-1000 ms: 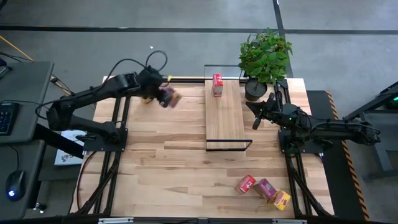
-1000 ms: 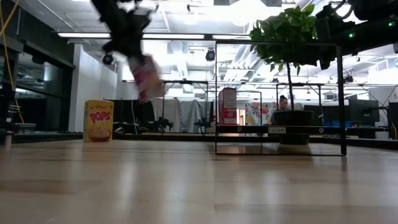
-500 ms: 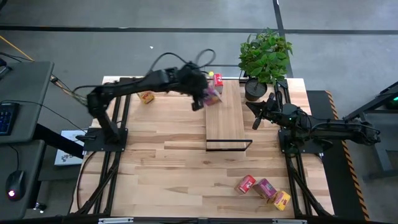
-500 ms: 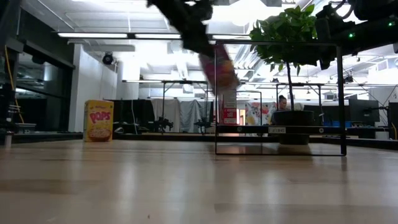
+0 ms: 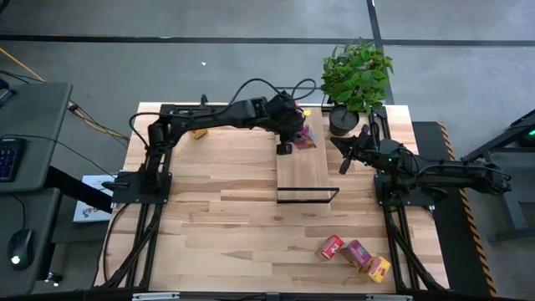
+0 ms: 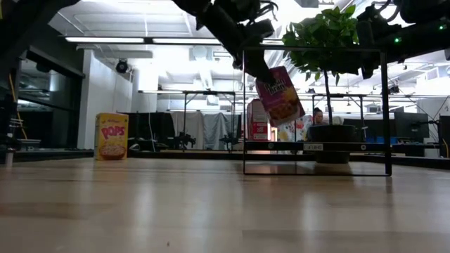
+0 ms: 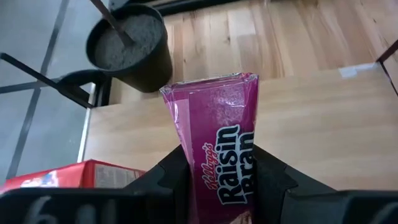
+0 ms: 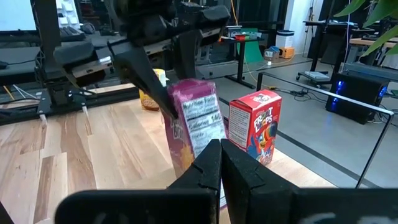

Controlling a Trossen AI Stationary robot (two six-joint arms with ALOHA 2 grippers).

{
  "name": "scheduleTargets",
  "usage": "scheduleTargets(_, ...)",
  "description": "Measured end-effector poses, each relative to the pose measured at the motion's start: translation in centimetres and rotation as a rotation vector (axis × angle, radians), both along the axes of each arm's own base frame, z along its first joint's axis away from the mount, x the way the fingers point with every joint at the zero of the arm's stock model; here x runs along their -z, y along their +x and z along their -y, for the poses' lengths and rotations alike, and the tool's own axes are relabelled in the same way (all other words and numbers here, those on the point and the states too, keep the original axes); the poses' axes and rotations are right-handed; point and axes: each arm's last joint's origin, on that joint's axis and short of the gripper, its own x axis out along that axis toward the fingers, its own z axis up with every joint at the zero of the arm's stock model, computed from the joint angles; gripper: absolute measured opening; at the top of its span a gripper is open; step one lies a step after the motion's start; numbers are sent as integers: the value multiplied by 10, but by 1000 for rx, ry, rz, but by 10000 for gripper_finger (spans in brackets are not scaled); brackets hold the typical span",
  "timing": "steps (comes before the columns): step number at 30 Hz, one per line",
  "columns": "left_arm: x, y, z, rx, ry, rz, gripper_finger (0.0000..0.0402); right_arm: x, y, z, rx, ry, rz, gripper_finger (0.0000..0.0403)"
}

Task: Stack cereal on shelf
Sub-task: Put the top purple cereal box on the shelf

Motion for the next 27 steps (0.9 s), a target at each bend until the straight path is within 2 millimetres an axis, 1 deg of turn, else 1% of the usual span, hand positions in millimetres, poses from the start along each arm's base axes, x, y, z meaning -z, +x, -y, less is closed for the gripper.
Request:
scheduleTargets(7, 0, 0, 0, -1, 6, 0, 109, 0, 0, 0, 3, 1, -3, 0)
scheduleTargets(9, 3, 0, 0, 10, 6, -18, 112, 0, 0, 0, 3, 1, -3, 0)
scheduleTargets(17, 20, 5, 0, 17, -3, -70, 150, 0, 0, 0, 10, 0, -4, 0)
scheduleTargets(27, 20, 8, -1, 8, -3, -44, 188, 0, 0, 0, 13, 1, -2, 0)
